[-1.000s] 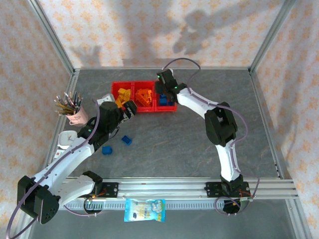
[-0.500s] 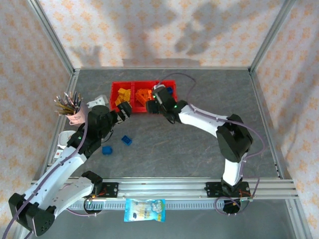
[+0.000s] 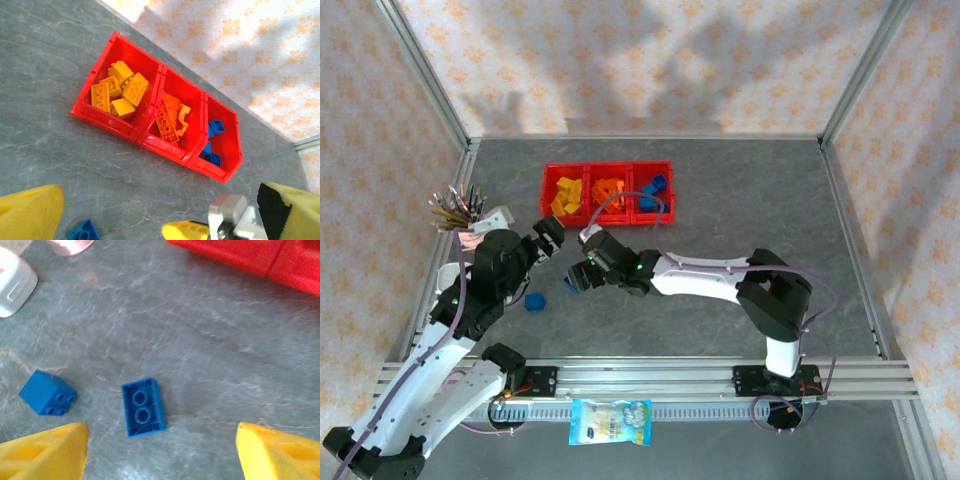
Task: Sort the legos into containers by color
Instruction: Pick up the lego from the middle-left of the table.
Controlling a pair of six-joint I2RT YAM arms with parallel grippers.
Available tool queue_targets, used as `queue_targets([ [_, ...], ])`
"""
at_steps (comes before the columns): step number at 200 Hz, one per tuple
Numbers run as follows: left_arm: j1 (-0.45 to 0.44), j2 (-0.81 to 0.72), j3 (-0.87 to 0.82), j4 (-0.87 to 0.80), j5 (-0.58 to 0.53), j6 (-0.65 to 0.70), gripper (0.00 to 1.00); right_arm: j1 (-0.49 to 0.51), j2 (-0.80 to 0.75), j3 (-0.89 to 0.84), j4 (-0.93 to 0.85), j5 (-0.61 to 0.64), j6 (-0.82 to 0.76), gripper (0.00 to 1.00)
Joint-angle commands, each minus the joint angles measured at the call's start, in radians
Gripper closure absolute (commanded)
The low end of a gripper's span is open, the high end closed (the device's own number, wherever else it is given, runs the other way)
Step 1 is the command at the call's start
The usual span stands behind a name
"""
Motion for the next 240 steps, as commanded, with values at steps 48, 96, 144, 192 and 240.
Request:
queue_targets([
  [48, 0.011, -0.059, -0.012, -0.094, -0.063, -0.042, 0.0, 0.055, 0.208, 0.149, -0.034, 0.052, -0.05, 0.24],
  [96, 0.011, -0.065, -0.035, -0.08, -0.066, -0.052, 0.0, 0.054, 0.299, 0.234, -0.075, 0.136, -0.077, 0.31],
  [144, 0.011, -0.066, -0.037, -0.079, -0.074, -0.054, 0.0, 0.053, 0.35, 0.275, -0.082, 0.154, -0.091, 0.44],
  [192, 0.011, -0.066, -0.031, -0.077, -0.07, -0.051, 0.01, 0.039, 0.326, 0.254, -0.069, 0.139, -0.077, 0.67],
  [240, 0.011, -0.044, -0.028, -0.042, -0.04, -0.03, 0.0, -0.006, 0.172, 0.15, -0.052, 0.131, -0.028, 0.72],
])
